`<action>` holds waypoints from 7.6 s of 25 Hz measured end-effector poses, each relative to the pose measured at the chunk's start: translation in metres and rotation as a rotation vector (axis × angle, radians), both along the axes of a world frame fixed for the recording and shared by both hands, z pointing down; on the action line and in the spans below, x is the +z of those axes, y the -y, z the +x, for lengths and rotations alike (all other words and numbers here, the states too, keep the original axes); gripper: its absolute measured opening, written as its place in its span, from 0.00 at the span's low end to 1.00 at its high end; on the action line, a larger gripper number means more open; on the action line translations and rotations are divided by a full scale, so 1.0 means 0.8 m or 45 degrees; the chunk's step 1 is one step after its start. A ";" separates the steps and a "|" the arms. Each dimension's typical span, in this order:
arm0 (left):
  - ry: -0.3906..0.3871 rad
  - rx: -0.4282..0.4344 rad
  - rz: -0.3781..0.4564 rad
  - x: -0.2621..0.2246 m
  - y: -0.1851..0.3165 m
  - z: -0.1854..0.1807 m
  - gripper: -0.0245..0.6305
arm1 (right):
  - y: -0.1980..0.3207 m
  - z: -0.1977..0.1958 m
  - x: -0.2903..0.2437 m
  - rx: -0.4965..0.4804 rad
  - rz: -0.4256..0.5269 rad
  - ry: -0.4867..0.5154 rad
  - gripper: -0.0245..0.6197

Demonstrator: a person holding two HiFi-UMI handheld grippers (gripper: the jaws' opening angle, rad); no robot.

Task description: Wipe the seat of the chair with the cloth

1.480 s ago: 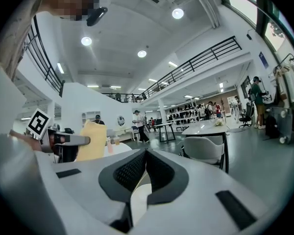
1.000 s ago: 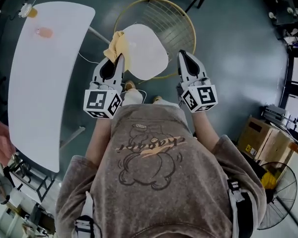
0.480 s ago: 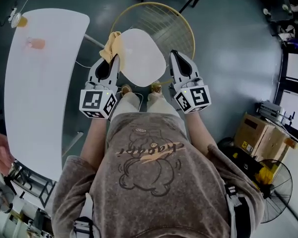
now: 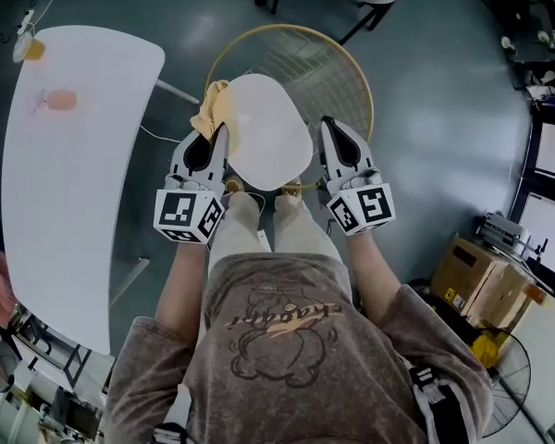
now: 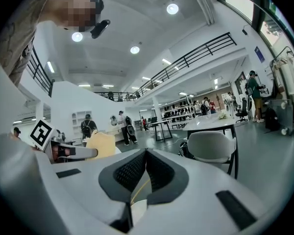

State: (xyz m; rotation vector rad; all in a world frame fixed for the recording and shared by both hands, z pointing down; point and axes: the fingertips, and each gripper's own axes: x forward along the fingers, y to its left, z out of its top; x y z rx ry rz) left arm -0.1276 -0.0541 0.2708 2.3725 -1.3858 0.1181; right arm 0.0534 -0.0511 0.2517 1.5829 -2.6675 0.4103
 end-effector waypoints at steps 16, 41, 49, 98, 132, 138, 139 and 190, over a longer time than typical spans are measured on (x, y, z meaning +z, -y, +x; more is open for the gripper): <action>0.022 -0.123 -0.082 0.126 0.034 -0.016 0.11 | 0.042 0.005 0.106 -0.021 -0.029 -0.010 0.08; 0.244 -0.225 -0.365 0.360 0.079 -0.075 0.11 | 0.076 0.005 0.192 -0.012 -0.109 -0.037 0.08; 0.353 -0.259 -0.476 0.435 0.104 -0.090 0.11 | 0.089 0.014 0.205 -0.012 -0.131 -0.046 0.08; -0.033 0.310 -0.724 0.497 0.123 0.189 0.11 | 0.058 0.064 0.255 0.094 -0.266 -0.030 0.08; 0.030 -0.329 -0.736 0.453 -0.022 -0.156 0.11 | 0.054 0.007 0.265 0.025 -0.266 -0.040 0.08; 0.016 -0.336 -0.782 0.487 -0.021 -0.131 0.11 | 0.052 0.010 0.268 0.024 -0.280 -0.043 0.08; 0.003 -0.342 -0.794 0.493 -0.021 -0.127 0.11 | 0.052 0.010 0.268 0.024 -0.281 -0.042 0.08; -0.203 0.387 -0.974 0.531 0.048 0.258 0.11 | 0.021 0.071 0.270 0.077 -0.337 -0.061 0.08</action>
